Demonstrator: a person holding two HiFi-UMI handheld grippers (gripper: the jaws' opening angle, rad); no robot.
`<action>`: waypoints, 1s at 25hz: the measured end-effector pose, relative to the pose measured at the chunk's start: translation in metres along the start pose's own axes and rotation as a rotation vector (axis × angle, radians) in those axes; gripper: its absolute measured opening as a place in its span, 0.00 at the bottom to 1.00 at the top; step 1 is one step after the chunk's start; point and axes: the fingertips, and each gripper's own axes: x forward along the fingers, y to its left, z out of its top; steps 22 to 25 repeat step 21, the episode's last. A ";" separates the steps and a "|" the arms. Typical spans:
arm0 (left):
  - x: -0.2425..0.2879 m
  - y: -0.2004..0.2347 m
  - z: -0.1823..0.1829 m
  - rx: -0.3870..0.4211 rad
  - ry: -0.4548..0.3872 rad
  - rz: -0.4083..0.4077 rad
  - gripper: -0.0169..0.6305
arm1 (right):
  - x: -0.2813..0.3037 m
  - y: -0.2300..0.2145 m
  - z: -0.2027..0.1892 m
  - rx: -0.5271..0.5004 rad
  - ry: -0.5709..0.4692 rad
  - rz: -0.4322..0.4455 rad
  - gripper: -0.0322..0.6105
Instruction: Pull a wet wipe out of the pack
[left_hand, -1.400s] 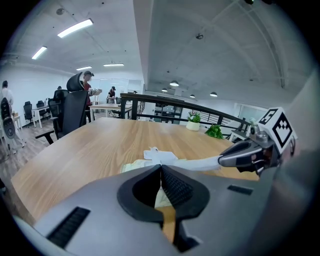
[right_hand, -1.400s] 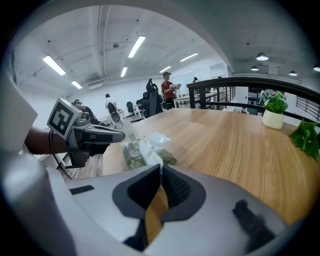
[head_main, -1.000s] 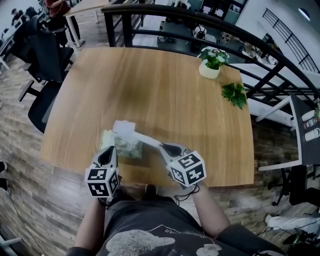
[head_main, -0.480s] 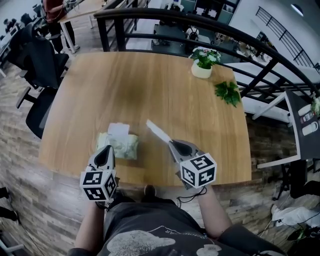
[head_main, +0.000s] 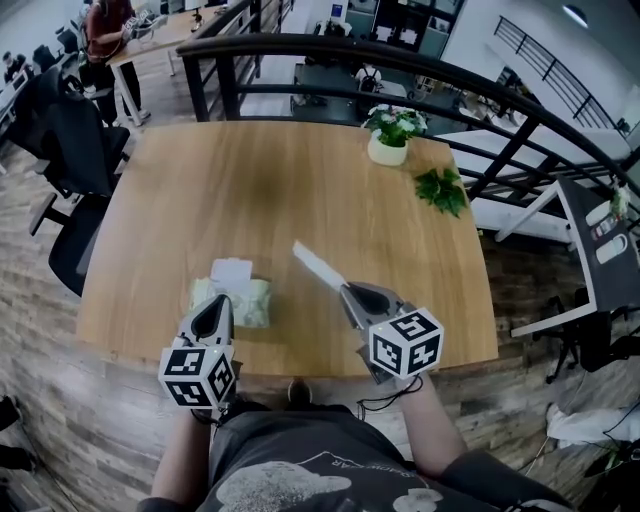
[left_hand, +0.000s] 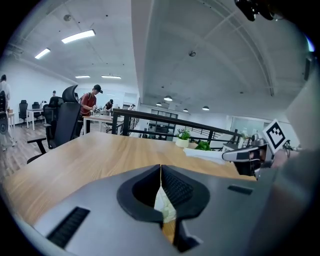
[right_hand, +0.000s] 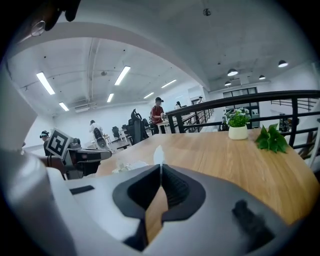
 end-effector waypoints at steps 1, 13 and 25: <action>-0.001 0.000 0.000 0.000 0.000 -0.004 0.05 | -0.001 0.000 0.000 -0.014 0.004 -0.007 0.10; -0.004 0.011 -0.004 0.002 0.026 -0.054 0.05 | -0.009 0.015 0.000 -0.028 -0.006 -0.069 0.10; -0.014 0.035 0.009 -0.005 0.007 -0.075 0.05 | 0.003 0.044 0.010 -0.063 -0.011 -0.096 0.10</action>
